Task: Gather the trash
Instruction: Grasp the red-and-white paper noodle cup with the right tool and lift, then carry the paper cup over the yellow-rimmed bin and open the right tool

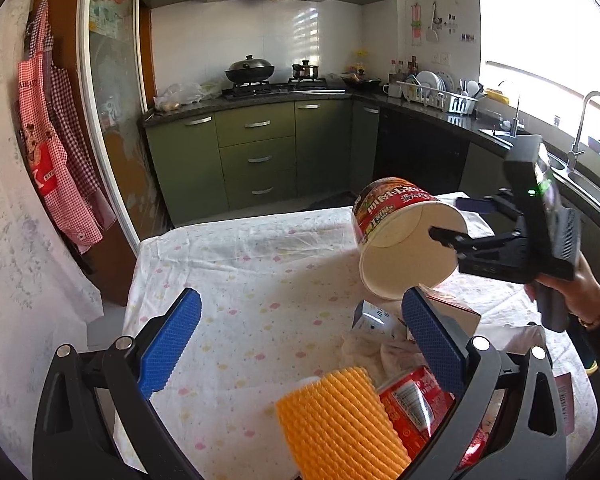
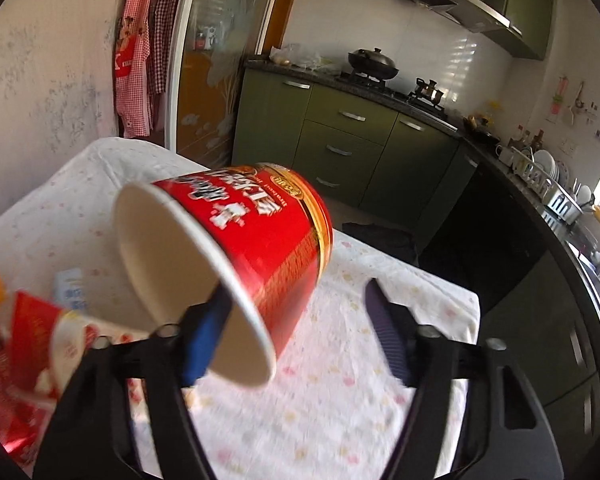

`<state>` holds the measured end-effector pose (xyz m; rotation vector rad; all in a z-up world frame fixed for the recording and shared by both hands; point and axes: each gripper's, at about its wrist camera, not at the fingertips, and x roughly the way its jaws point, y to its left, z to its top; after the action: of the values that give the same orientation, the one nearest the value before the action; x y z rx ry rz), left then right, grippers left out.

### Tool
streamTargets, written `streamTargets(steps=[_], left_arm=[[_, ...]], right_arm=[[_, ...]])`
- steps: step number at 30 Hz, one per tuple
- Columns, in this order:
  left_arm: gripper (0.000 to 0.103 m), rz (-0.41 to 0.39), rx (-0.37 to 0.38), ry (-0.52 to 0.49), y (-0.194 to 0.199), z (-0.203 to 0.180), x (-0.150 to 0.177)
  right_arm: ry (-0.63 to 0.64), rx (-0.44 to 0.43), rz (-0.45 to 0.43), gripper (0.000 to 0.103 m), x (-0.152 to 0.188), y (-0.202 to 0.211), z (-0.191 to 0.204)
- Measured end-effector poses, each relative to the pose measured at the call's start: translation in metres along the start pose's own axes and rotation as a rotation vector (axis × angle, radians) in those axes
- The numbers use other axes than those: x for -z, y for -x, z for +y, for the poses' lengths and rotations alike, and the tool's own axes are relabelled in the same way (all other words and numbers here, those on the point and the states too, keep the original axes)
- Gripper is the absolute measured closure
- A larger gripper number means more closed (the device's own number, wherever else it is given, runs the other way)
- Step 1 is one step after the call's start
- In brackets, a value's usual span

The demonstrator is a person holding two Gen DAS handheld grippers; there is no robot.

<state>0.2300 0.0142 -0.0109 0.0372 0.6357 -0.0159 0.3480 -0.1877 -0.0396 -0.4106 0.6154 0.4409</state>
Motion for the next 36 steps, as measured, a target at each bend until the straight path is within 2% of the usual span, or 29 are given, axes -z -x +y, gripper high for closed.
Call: streamTargets(steps=[1,2,4,9,13,17,20,22,26,29,33,36], left_arm=[[0.004,0.001,0.001,0.001,-0.001,0.001,0.000],[0.004,0.001,0.004,0.004,-0.002,0.002,0.001],[0.004,0.002,0.009,0.012,-0.003,0.005,0.003],[0.004,-0.003,0.017,0.027,-0.002,0.012,0.006],[0.004,-0.014,0.026,0.037,0.009,0.015,0.008],[0.004,-0.035,0.040,0.026,0.029,0.013,0.013],[0.004,-0.049,0.056,0.022,0.048,0.010,0.021],[0.004,-0.054,0.068,0.020,0.060,0.006,0.028],[0.004,-0.050,0.087,0.022,0.078,-0.003,0.044],[0.004,-0.034,0.097,0.019,0.085,-0.015,0.056],[0.004,-0.004,0.099,0.008,0.089,-0.030,0.065],[0.004,0.017,0.102,0.000,0.091,-0.039,0.068]], right_arm=[[0.003,0.010,0.001,0.066,-0.003,-0.006,0.000],[0.003,0.013,-0.001,0.084,-0.006,-0.010,0.000],[-0.017,0.044,-0.011,0.095,-0.013,-0.014,-0.003],[-0.129,0.011,0.049,0.098,-0.040,-0.025,-0.028],[-0.316,-0.090,0.157,0.099,-0.054,-0.027,-0.067],[-0.459,-0.186,0.194,0.099,-0.049,0.001,-0.102],[-0.551,-0.232,0.238,0.099,-0.025,0.039,-0.127],[-0.597,-0.224,0.284,0.099,0.001,0.072,-0.147],[-0.678,-0.161,0.355,0.098,0.062,0.133,-0.183],[-0.748,-0.075,0.451,0.098,0.128,0.167,-0.209],[-0.827,-0.019,0.548,0.096,0.193,0.179,-0.229],[-0.857,0.006,0.599,0.095,0.234,0.172,-0.239]])
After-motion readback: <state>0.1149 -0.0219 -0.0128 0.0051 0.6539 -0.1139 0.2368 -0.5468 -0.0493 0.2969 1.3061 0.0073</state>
